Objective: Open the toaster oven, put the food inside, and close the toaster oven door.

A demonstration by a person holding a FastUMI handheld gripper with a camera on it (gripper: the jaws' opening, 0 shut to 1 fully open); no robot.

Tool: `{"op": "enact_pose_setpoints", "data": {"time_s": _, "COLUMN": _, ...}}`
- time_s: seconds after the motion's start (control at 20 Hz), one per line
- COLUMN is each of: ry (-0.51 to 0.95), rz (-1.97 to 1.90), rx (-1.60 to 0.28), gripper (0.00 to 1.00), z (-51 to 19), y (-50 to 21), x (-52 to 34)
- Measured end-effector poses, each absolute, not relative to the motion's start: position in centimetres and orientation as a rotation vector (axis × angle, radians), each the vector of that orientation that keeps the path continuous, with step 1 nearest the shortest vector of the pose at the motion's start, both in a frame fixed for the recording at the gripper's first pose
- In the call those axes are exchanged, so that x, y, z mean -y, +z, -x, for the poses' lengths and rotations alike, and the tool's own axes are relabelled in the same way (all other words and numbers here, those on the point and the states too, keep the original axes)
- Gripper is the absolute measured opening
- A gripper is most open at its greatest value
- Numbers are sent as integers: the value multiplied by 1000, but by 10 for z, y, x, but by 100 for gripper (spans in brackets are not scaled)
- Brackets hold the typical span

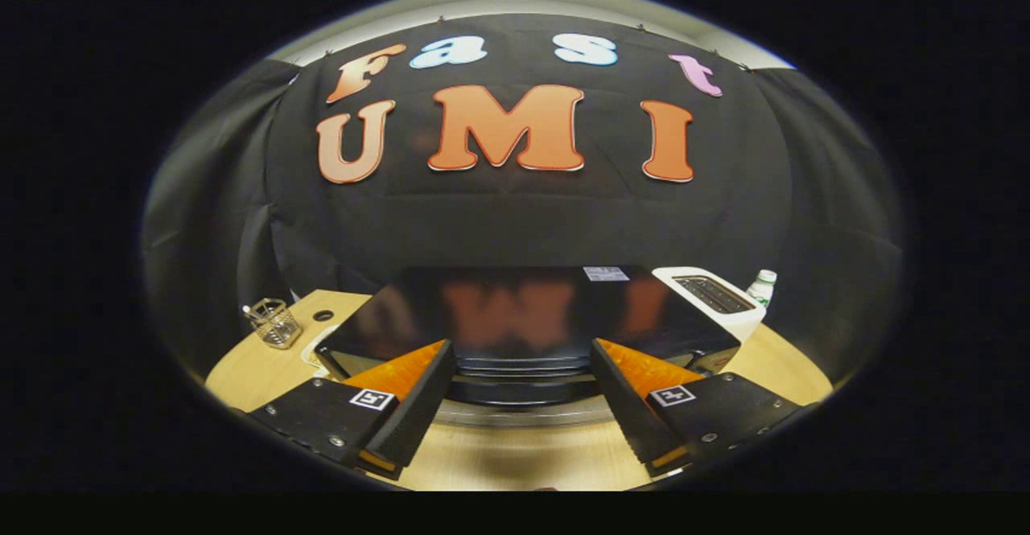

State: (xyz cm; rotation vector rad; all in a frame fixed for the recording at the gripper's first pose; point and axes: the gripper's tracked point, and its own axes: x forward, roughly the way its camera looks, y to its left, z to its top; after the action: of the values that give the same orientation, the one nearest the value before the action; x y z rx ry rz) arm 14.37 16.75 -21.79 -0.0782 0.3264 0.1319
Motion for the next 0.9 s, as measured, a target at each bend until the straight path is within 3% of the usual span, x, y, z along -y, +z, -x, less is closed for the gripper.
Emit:
{"op": "enact_pose_setpoints", "data": {"time_s": 0.55, "ry": 140, "rz": 72, "rx": -317, "gripper": 99, "z": -141, "y": -218, "x": -167}}
{"op": "enact_pose_setpoints", "data": {"time_s": 0.9, "ry": 126, "rz": 69, "rx": -541, "gripper": 100, "z": -105, "y": -301, "x": -155}}
